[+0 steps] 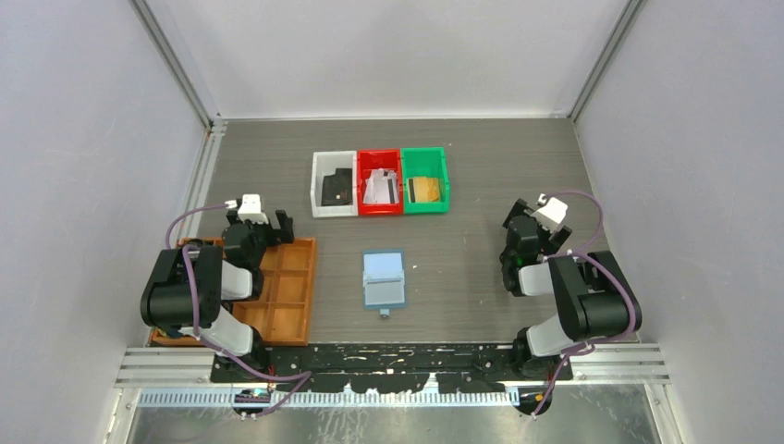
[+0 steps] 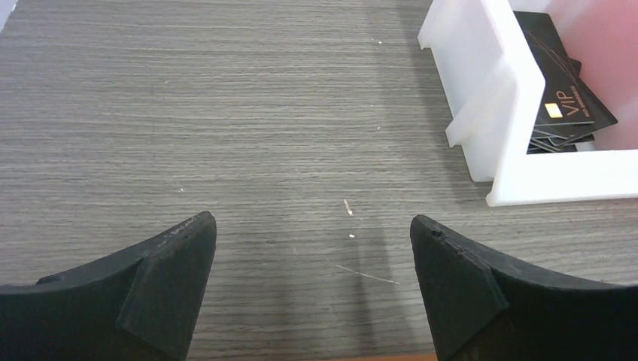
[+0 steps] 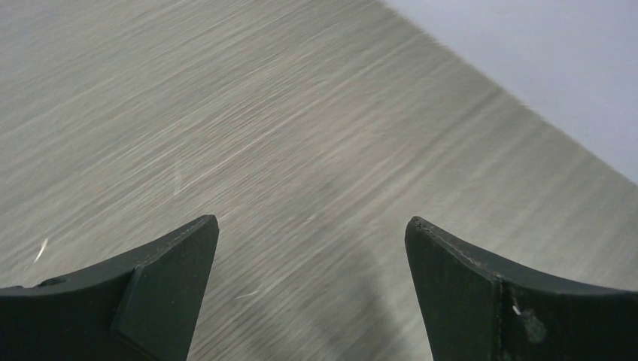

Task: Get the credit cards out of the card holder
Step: Reset both arms

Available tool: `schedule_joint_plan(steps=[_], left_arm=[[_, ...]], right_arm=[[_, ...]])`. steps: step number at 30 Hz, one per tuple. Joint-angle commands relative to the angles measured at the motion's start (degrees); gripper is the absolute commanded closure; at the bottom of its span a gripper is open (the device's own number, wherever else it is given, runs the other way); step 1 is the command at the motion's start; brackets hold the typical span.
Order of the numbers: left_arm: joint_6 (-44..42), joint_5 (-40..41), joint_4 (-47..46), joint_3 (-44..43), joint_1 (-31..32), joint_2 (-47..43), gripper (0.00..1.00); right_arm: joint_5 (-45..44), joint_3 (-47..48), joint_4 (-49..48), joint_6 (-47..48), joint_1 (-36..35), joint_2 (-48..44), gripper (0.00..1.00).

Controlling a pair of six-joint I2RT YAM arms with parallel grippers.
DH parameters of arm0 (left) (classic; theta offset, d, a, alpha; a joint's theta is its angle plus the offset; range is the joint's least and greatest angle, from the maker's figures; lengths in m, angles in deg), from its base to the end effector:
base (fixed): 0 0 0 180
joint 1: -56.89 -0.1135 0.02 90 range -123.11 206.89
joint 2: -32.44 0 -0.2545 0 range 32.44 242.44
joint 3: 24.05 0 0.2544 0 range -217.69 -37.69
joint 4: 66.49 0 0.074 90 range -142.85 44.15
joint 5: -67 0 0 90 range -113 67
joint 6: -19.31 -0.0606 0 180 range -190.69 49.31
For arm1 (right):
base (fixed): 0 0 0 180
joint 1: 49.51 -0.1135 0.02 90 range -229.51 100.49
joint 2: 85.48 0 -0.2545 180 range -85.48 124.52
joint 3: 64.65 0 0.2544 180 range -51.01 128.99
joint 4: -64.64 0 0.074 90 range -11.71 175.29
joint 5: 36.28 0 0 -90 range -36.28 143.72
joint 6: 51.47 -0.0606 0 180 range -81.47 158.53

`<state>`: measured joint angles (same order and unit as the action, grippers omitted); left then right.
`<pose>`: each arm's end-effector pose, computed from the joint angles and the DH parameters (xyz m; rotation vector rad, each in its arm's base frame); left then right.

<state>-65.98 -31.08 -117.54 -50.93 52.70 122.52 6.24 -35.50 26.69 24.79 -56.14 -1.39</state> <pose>0.2660 0.0109 0.1127 -0.0369 1.7822 -0.1322 0.2534 -0.0155 0.1248 0.6618 1.6727 -0.5166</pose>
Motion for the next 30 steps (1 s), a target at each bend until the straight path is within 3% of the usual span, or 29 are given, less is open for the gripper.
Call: schedule_joint_plan(steps=[1, 3, 6, 30], left_arm=[[1.3, 6.4, 6.0, -4.2, 0.8, -2.3, 0.0], [0.3, 6.3, 6.1, -5.8, 1.6, -0.7, 0.0], [-0.3, 6.2, 9.9, -6.9, 2.2, -1.5, 0.0], [-3.0, 2.7, 12.0, -8.2, 3.2, -1.4, 0.0]], right_arm=[[15.4, 0.6, -13.6, 7.6, 0.1, 6.7, 0.0], [17.2, 3.2, -5.8, 6.2, 0.8, 5.2, 0.0], [22.0, 5.1, -1.4, 2.8, 5.4, 4.7, 0.0], [22.0, 4.2, -3.3, 3.3, 5.5, 4.6, 0.01]])
